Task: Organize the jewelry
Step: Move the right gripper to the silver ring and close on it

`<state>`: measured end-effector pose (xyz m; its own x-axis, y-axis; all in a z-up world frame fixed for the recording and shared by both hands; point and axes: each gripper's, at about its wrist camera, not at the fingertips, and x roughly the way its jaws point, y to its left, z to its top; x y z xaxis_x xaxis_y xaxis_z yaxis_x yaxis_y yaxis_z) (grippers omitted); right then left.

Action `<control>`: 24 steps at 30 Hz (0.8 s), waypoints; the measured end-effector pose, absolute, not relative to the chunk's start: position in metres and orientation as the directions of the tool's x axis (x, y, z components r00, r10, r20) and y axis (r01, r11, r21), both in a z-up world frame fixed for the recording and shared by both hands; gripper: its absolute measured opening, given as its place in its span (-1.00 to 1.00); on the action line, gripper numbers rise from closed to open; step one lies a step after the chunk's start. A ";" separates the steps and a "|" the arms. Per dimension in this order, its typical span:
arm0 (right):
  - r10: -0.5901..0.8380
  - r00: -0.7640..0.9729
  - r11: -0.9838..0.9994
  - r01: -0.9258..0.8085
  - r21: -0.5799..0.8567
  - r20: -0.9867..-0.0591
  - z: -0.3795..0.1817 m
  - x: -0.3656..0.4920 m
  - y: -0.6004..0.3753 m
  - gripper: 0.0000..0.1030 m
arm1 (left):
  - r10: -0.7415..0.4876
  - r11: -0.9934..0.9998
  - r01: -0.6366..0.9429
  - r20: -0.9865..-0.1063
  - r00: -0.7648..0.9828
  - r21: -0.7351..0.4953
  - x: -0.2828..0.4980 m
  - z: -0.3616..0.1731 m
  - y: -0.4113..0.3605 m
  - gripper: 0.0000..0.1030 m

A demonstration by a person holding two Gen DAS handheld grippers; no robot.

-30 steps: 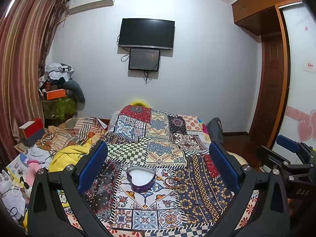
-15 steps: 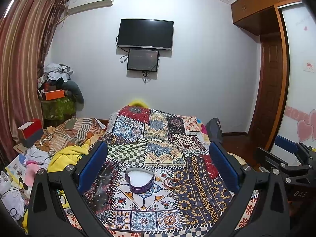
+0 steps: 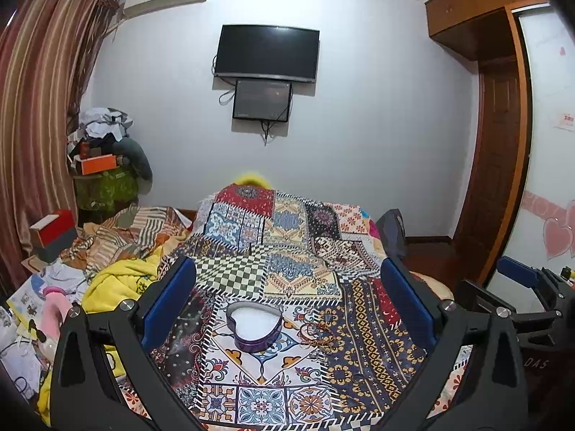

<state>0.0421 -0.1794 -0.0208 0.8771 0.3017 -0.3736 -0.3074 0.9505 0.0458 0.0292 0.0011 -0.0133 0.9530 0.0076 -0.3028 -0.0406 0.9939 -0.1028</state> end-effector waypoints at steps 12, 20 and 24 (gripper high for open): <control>0.253 0.801 0.958 -0.284 0.028 -0.542 -0.073 0.092 -0.175 1.00 | 0.033 0.994 -0.078 -0.459 0.888 -0.080 0.090 -0.066 0.011 1.00; 0.212 0.694 0.946 -0.323 -0.035 -0.689 -0.125 0.113 -0.169 1.00 | 0.050 0.993 -0.105 -0.604 0.796 -0.056 0.122 -0.119 0.024 1.00; 0.242 0.594 0.929 -0.369 0.007 -0.767 -0.156 0.124 -0.164 1.00 | 0.017 0.994 -0.088 -0.693 0.721 -0.068 0.132 -0.152 0.027 1.00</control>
